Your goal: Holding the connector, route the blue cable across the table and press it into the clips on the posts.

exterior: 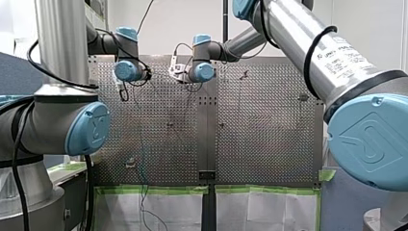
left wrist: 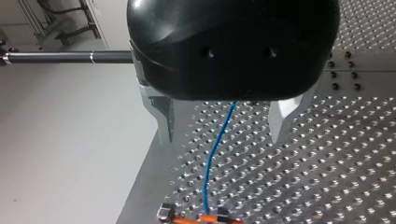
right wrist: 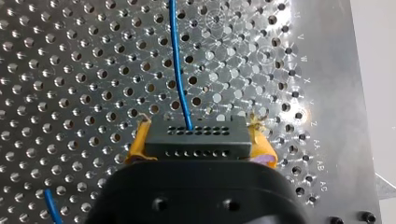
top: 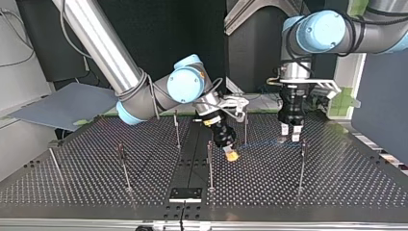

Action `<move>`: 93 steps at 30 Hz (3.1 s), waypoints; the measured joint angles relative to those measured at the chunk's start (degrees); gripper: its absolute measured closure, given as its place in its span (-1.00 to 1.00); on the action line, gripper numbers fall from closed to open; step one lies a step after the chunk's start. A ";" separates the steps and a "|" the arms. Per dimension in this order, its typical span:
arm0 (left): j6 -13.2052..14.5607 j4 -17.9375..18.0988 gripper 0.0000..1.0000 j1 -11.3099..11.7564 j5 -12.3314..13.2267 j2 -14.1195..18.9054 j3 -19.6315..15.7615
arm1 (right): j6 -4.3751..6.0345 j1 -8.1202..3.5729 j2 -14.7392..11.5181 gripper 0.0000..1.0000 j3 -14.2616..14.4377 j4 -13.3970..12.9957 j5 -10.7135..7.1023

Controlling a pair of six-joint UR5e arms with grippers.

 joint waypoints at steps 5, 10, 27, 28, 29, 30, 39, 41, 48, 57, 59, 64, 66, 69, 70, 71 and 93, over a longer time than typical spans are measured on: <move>0.21 2.52 -1.00 -0.23 -0.37 -0.77 0.61 | 0.00 -0.09 0.00 1.00 0.00 0.05 0.01; 1.02 3.58 -1.00 -1.02 -1.32 -1.89 1.66 | 0.00 -0.13 0.01 1.00 0.01 0.08 0.01; 3.03 4.61 -1.00 -3.07 -7.85 -9.99 8.01 | -0.01 -0.71 0.06 1.00 0.02 0.14 -0.06; 3.04 4.67 -1.00 -3.05 -7.90 -10.24 8.05 | -0.01 -0.73 0.05 1.00 0.04 0.16 -0.07; 3.06 4.69 -1.00 -3.01 -7.92 -10.46 8.08 | 0.00 -0.74 0.06 1.00 0.05 0.16 -0.08; 3.08 4.68 -1.00 -2.99 -7.94 -10.57 8.08 | 0.00 -0.75 0.05 1.00 0.05 0.17 -0.08; 3.05 4.17 0.00 -2.98 -8.08 -10.78 8.08 | 0.00 -0.75 0.06 1.00 0.03 0.23 -0.08; 3.02 3.85 0.59 -3.03 -8.41 -10.79 8.08 | 0.00 -0.75 0.06 1.00 0.03 0.25 -0.09; 2.97 2.55 1.00 -3.09 -10.60 -10.80 8.08 | 0.00 -0.76 0.06 1.00 0.03 0.27 -0.09; 3.77 -0.20 1.00 -3.40 -12.72 -10.80 7.98 | -0.09 -0.58 0.13 1.00 0.13 0.38 -0.06; 4.03 -0.91 1.00 -3.56 -13.48 -10.80 7.71 | -0.18 -0.46 0.14 1.00 0.27 0.41 -0.08; 4.23 -0.96 1.00 -3.82 -14.38 -10.80 5.88 | -0.30 -0.35 0.22 1.00 1.42 0.41 -0.02; 4.19 -0.21 1.00 -3.92 -14.40 -10.80 4.81 | -0.36 -0.38 0.27 1.00 2.03 0.40 -0.01; 4.03 0.85 1.00 -4.10 -14.17 -10.80 3.32 | -0.50 -0.53 0.30 1.00 3.26 0.37 0.00; 3.99 1.06 1.00 -4.17 -14.07 -10.80 2.89 | -0.55 -0.61 0.31 1.00 3.78 0.36 0.00; 3.93 1.26 1.00 -4.27 -13.96 -10.80 2.32 | -0.57 -0.67 0.31 1.00 4.19 0.36 0.00; 2.45 5.01 1.00 -6.14 -11.75 -15.26 -4.39 | -1.48 -1.02 0.31 1.00 13.32 0.49 0.16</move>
